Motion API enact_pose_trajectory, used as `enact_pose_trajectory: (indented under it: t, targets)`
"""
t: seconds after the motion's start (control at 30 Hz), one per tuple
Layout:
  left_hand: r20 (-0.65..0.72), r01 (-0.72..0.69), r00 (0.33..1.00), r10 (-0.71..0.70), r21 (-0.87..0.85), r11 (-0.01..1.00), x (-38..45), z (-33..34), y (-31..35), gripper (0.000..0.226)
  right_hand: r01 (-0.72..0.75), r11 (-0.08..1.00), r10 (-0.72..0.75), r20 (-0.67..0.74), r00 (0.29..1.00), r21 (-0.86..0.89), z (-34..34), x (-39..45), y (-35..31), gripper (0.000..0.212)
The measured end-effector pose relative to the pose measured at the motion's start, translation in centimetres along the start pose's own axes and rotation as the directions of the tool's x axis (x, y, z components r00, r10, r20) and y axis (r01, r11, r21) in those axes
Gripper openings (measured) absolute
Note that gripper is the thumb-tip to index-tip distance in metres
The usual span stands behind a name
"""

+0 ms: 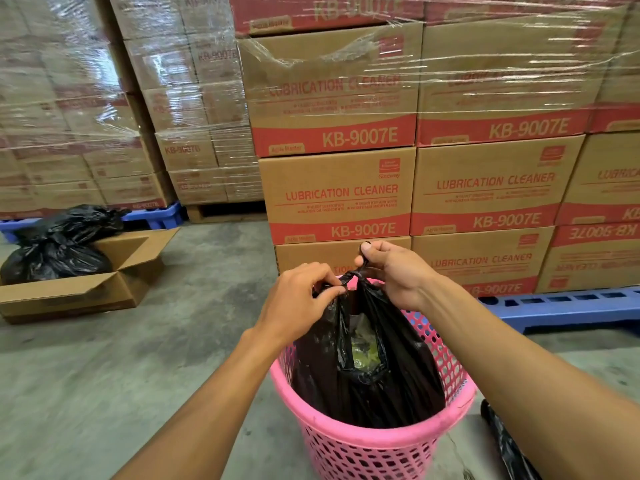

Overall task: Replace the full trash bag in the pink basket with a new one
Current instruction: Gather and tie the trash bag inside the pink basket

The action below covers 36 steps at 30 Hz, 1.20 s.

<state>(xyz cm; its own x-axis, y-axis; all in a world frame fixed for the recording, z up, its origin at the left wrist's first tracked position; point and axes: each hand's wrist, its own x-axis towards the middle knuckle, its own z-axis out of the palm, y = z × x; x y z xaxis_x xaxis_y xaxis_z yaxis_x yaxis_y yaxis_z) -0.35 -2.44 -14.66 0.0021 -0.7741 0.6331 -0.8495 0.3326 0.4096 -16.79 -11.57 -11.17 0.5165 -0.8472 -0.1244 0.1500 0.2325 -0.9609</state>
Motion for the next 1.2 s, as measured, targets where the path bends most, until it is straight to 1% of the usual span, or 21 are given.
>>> enact_pose_trajectory:
  t: [0.07,0.1,0.17,0.2,0.23,0.3,0.37,0.4,0.43,0.5,0.57,0.63,0.7,0.77,0.83,0.87,0.93,1.03,1.1,1.13,1.2]
  targets:
    - [0.110,0.072,0.991,-0.073,0.013,0.997,-0.4,-0.6,-0.7,0.011,-0.006,0.998,0.000,-0.104,0.995,-0.060,-1.3,0.8,0.9,0.023]
    - [0.186,0.129,0.973,-0.134,0.035,0.991,-0.8,-1.0,-1.4,0.011,-0.017,0.993,-0.004,-0.173,0.985,-0.116,-2.3,1.1,1.5,0.023]
    - [0.354,0.233,0.899,-0.258,0.112,0.966,-2.0,-2.0,-2.9,0.012,-0.059,0.950,-0.040,-0.307,0.951,-0.308,-4.9,1.1,3.1,0.025]
    - [0.420,0.260,0.855,-0.304,0.160,0.952,-2.7,-2.5,-3.5,0.014,-0.090,0.901,-0.067,-0.340,0.938,-0.425,-6.1,1.0,3.9,0.027]
    - [0.461,0.271,0.820,-0.338,0.206,0.940,-3.3,-2.9,-3.9,0.017,-0.108,0.843,-0.095,-0.344,0.934,-0.527,-6.8,1.0,4.5,0.028]
    - [0.494,0.266,0.784,-0.377,0.283,0.922,-4.0,-3.4,-4.2,0.020,-0.099,0.733,-0.155,-0.307,0.939,-0.673,-7.1,1.4,4.9,0.027]
    - [0.493,0.228,0.777,-0.391,0.359,0.905,-4.0,-3.8,-4.1,0.011,-0.039,0.692,-0.202,-0.246,0.948,-0.720,-6.0,1.7,4.1,0.024]
    - [0.497,0.207,0.775,-0.391,0.385,0.899,-3.7,-4.0,-3.9,0.007,0.010,0.715,-0.215,-0.206,0.955,-0.699,-5.5,1.7,3.5,0.022]
    - [0.504,0.193,0.771,-0.389,0.396,0.898,-3.5,-4.1,-3.6,0.010,0.060,0.772,-0.211,-0.167,0.963,-0.632,-4.9,1.6,3.0,0.020]
    - [0.507,0.192,0.783,-0.361,0.356,0.915,-3.2,-4.0,-3.0,0.016,0.092,0.885,-0.149,-0.091,0.985,-0.456,-4.3,0.9,2.2,0.015]
    - [0.469,0.258,0.824,-0.317,0.187,0.948,-2.9,-3.5,-2.1,0.015,0.075,0.919,-0.099,-0.041,0.994,-0.386,-4.3,0.4,1.9,0.011]
    - [0.426,0.377,0.846,-0.322,-0.050,0.925,-2.5,-2.5,-1.2,0.014,0.007,0.915,-0.023,-0.035,0.999,-0.404,-4.6,0.4,2.4,0.009]
    - [0.425,0.490,0.829,-0.362,-0.241,0.838,-2.2,-1.2,-0.2,0.013,-0.124,0.901,0.113,-0.050,0.992,-0.416,-5.2,0.6,3.5,0.014]
    - [0.437,0.569,0.806,-0.399,-0.391,0.723,-2.0,0.2,0.9,0.014,-0.244,0.882,0.237,-0.069,0.969,-0.404,-5.5,0.6,4.8,0.010]
    - [0.456,0.620,0.784,-0.422,-0.528,0.581,-1.9,1.3,2.1,0.016,-0.295,0.839,0.283,-0.096,0.954,-0.458,-5.7,0.6,5.8,0.004]
    - [0.467,0.640,0.769,-0.438,-0.561,0.525,-1.9,1.7,2.5,0.017,-0.301,0.820,0.289,-0.102,0.952,-0.487,-5.7,0.7,6.1,0.005]
    - [0.475,0.661,0.750,-0.460,-0.564,0.494,-1.8,2.3,2.8,0.020,-0.290,0.837,0.272,-0.107,0.956,-0.464,-5.0,0.8,6.2,0.017]
    - [0.518,0.677,0.734,-0.440,-0.499,0.541,-1.9,2.8,2.8,0.022,-0.227,0.953,0.206,-0.118,0.971,-0.201,-3.6,1.0,5.6,0.038]
    - [0.557,0.682,0.716,-0.422,-0.426,0.594,-2.1,2.9,2.9,0.023,-0.193,0.978,0.184,-0.112,0.976,-0.074,-2.9,1.5,5.3,0.040]
    - [0.572,0.681,0.708,-0.414,-0.397,0.615,-2.3,2.9,3.0,0.023,-0.181,0.980,0.172,-0.103,0.980,-0.087,-2.8,1.8,5.4,0.039]
    - [0.600,0.680,0.693,-0.401,-0.359,0.639,-2.7,3.1,3.1,0.024,-0.154,0.965,0.131,-0.120,0.984,-0.212,-2.5,2.6,6.1,0.038]
